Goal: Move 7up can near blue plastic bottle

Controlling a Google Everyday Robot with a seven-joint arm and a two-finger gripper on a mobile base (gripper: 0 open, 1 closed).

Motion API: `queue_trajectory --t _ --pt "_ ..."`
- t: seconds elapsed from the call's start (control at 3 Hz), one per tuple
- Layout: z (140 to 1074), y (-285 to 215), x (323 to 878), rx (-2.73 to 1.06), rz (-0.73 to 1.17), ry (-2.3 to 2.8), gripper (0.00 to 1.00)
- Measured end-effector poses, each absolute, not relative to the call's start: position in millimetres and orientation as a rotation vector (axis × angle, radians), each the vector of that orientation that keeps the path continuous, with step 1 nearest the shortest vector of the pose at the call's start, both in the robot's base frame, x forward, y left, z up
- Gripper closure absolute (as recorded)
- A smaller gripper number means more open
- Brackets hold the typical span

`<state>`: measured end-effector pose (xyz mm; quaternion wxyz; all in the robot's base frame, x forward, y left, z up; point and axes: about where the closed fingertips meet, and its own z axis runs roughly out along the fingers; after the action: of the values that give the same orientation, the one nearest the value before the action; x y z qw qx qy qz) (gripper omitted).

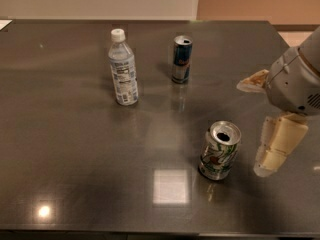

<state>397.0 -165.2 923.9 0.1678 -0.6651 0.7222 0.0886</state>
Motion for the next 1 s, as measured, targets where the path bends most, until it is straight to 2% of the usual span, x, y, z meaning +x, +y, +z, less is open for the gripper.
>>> queue_trajectory --t 0.67,1.0 --pt "906 -131 371 -1.977 0.389 1.963 0.0" --pt "900 -117 367 -1.998 0.428 1.926 0.04"
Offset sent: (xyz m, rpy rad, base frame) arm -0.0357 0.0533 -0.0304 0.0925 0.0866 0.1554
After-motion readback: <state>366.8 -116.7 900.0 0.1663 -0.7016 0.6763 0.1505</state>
